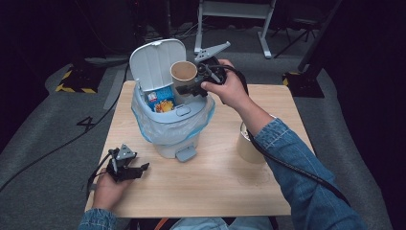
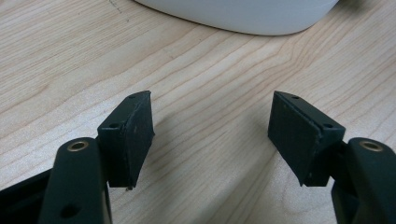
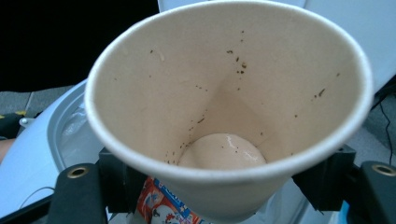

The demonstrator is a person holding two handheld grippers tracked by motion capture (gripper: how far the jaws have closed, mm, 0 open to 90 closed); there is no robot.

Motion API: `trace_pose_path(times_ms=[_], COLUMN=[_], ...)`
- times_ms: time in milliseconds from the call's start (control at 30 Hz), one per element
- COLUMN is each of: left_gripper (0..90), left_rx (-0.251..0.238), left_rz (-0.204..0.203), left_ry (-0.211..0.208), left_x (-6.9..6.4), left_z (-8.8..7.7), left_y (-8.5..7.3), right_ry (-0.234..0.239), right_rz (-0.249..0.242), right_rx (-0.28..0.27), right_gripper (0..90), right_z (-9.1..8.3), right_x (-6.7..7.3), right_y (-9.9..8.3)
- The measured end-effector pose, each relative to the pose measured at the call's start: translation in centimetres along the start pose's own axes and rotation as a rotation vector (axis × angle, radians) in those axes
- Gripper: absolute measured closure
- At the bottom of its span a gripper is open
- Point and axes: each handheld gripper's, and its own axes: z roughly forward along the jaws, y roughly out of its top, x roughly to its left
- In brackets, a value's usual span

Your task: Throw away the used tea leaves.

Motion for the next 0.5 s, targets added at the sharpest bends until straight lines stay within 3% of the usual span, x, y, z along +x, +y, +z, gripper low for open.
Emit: trace_pose_path(times_ms=[300, 433, 500], left_gripper=[31.6, 31.5, 31.5], left_rx=[0.0, 0.0, 0.0], left_rz=[0.0, 0.0, 0.0], left_ry=[0.0, 0.0, 0.0], left_x=[0.0, 0.0, 0.0], left_z=[0.0, 0.0, 0.0], left_y=[0.0, 0.0, 0.0], right_ry=[0.001, 0.003, 0.02], right_rz=[-0.012, -0.03, -0.049], right_rx=[0.061, 0.075, 0.072], right_gripper=[27.6, 16.0, 16.0], right_z=[0.7, 1.0, 1.05], right_x=[0.3, 0.35, 0.38], right_y=[0.2, 0.24, 0.27])
